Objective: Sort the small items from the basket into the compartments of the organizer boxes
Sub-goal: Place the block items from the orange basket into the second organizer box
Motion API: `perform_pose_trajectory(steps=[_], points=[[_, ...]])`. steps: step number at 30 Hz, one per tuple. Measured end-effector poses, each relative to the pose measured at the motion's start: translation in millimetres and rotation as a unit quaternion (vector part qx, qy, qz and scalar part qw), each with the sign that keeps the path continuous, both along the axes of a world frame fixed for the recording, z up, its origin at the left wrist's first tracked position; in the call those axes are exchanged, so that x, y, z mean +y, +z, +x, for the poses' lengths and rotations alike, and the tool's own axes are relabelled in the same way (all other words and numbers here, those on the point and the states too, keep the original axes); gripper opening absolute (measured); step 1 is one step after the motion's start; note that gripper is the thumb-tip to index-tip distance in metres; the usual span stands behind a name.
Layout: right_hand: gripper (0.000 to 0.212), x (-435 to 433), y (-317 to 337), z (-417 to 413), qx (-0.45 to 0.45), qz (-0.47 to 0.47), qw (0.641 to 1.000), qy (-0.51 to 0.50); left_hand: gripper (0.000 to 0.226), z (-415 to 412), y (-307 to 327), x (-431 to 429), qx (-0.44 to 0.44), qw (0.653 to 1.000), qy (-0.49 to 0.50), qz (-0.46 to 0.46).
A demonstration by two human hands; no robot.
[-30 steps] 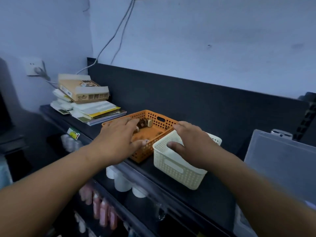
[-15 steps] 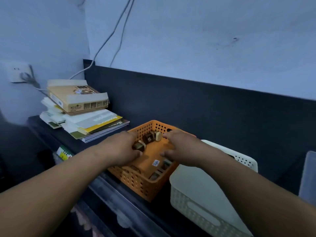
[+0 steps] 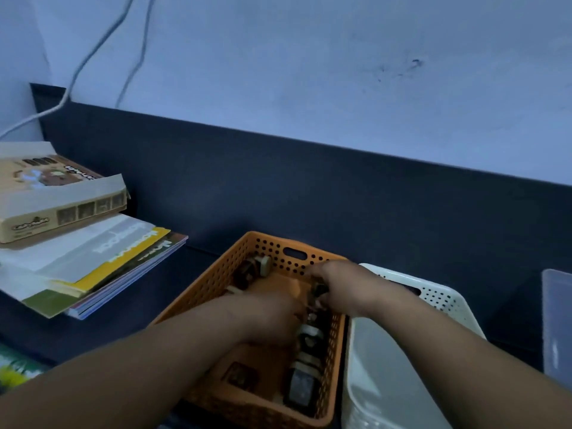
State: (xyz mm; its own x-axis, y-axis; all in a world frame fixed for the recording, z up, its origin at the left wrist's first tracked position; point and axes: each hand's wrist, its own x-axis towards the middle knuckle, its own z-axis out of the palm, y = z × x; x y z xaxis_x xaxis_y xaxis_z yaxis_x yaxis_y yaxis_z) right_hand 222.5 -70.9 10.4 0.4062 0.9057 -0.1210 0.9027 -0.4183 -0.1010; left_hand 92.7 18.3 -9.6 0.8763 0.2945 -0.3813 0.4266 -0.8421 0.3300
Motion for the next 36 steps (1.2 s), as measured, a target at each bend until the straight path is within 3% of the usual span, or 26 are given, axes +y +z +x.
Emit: perform_pose_trajectory(steps=[3,7,14,17,22,27,32,36], points=[[0.039,-4,-4,6,0.010,0.042,0.998,-0.034,0.060,13,-10,-2,-0.009,0.999,-0.040,-0.034],[0.045,-10,-10,11,0.022,0.072,0.996,-0.056,0.065,27,-16,-5,-0.021,0.996,-0.083,0.007],[0.046,-6,-9,10,0.018,0.067,0.996,-0.057,0.031,22,-5,20,-0.014,0.998,-0.021,0.065],[0.046,3,-7,7,0.012,0.047,0.997,-0.052,0.029,12,-2,36,-0.018,0.998,0.016,0.055],[0.044,23,-12,-1,0.017,-0.011,0.999,-0.036,0.050,8,-6,39,-0.022,0.999,0.031,0.038],[0.047,33,-20,-6,-0.074,-0.082,0.994,-0.016,0.068,15,-12,36,0.002,0.999,0.038,0.024],[0.032,34,-24,-11,-0.140,-0.139,0.980,-0.013,0.060,16,-17,36,0.008,0.999,0.032,0.029],[0.035,34,-24,-14,-0.145,-0.147,0.978,-0.014,0.063,13,-21,37,-0.020,0.999,0.026,-0.009]])
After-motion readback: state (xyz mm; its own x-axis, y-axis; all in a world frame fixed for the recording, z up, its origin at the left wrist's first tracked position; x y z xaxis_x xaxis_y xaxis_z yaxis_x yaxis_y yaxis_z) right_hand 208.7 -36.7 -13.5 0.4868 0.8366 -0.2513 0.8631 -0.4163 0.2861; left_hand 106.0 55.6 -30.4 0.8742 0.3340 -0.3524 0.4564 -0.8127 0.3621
